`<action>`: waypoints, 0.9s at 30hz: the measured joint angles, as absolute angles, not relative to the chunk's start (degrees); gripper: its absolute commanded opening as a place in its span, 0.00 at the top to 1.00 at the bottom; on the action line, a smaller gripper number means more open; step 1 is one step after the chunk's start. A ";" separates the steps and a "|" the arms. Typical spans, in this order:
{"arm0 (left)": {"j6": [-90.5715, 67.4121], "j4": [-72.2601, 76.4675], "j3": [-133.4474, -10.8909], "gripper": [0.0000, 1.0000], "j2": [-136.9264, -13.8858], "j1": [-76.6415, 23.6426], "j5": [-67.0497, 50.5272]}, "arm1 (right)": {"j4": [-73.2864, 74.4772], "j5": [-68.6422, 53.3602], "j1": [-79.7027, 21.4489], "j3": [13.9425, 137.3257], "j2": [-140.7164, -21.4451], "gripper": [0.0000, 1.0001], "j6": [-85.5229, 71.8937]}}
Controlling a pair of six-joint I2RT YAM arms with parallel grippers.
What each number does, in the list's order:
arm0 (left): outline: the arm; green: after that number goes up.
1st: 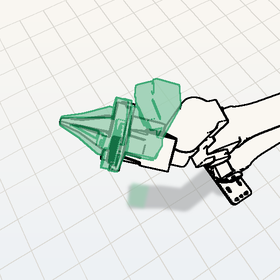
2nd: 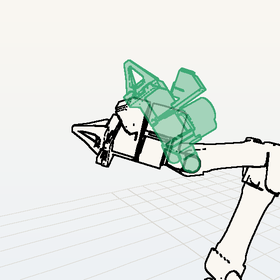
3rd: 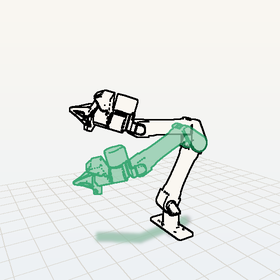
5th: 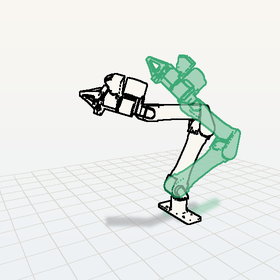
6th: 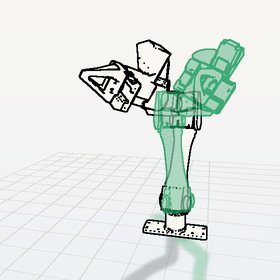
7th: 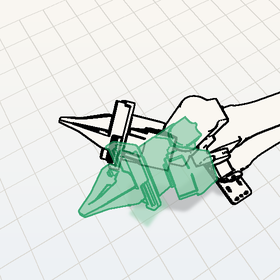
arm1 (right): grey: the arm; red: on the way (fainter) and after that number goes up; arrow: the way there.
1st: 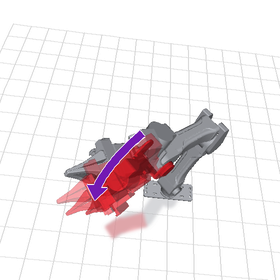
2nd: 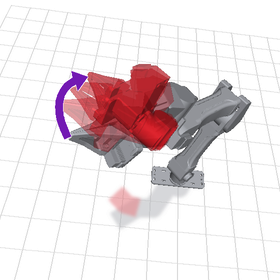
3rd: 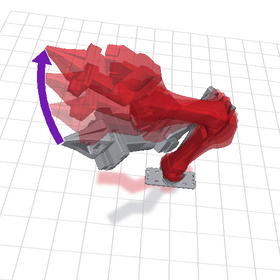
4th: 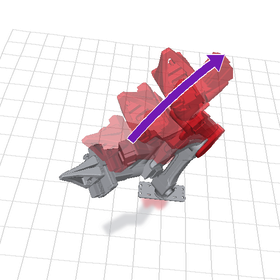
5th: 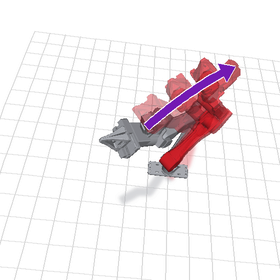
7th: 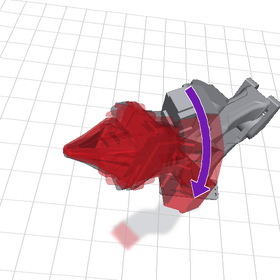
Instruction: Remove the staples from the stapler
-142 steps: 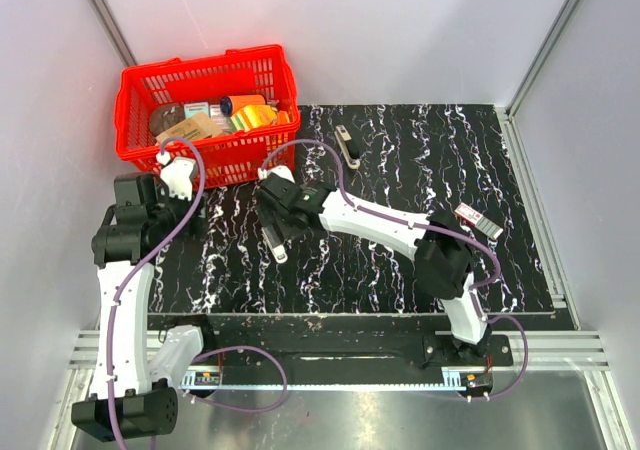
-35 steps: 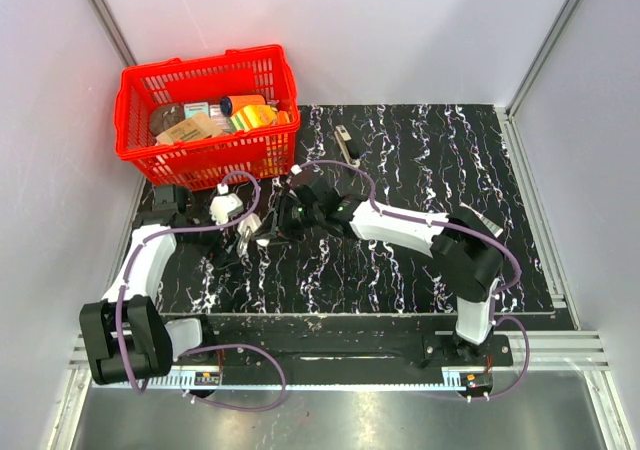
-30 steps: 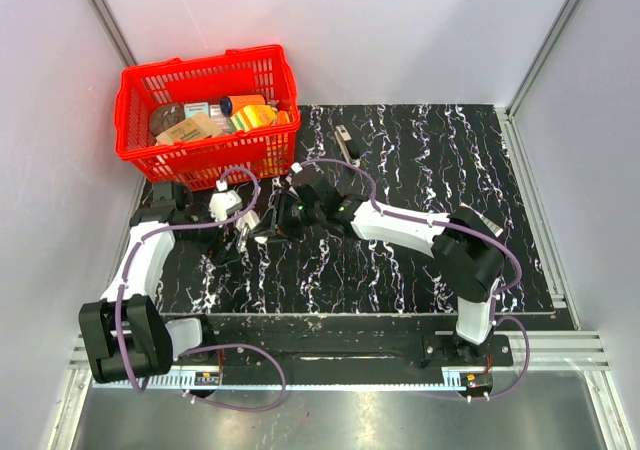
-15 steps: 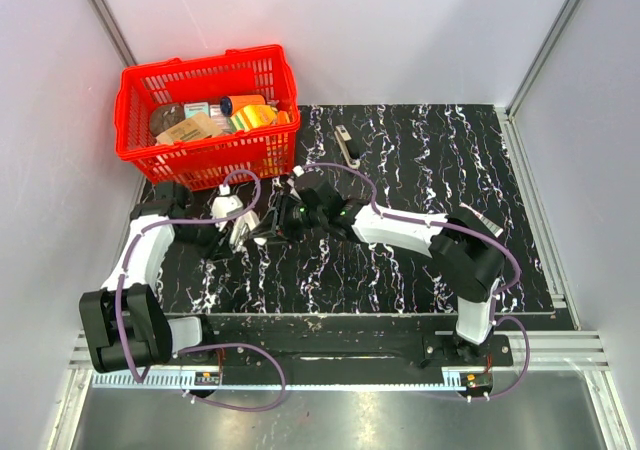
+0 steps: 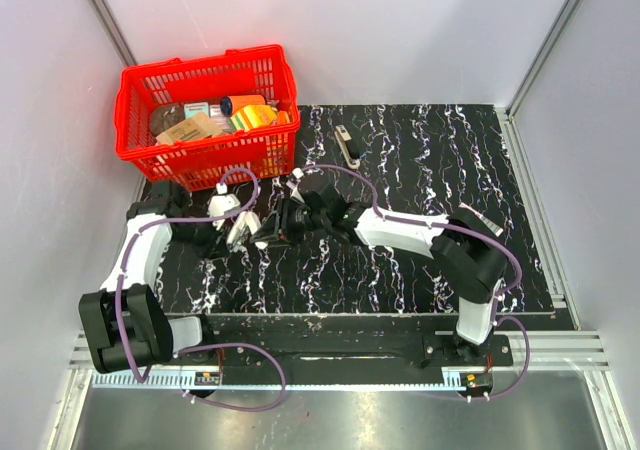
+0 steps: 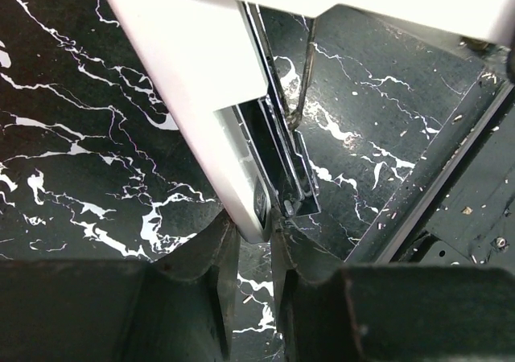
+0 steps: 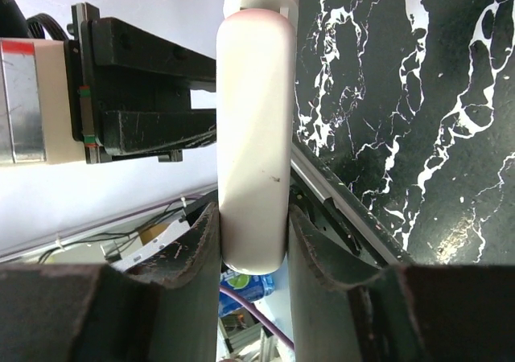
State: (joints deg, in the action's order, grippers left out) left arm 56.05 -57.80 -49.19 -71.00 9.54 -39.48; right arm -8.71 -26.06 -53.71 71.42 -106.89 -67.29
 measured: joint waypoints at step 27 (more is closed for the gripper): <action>61.34 -31.11 -31.70 1.00 -47.94 -1.32 -12.19 | 8.67 -29.08 -53.74 83.40 -110.56 1.00 -35.99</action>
State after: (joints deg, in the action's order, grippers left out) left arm 61.34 -31.11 -31.70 -47.94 -1.32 -12.19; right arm 8.67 -29.08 -53.74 83.40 -110.56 -35.99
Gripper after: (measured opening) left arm 0.197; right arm 0.376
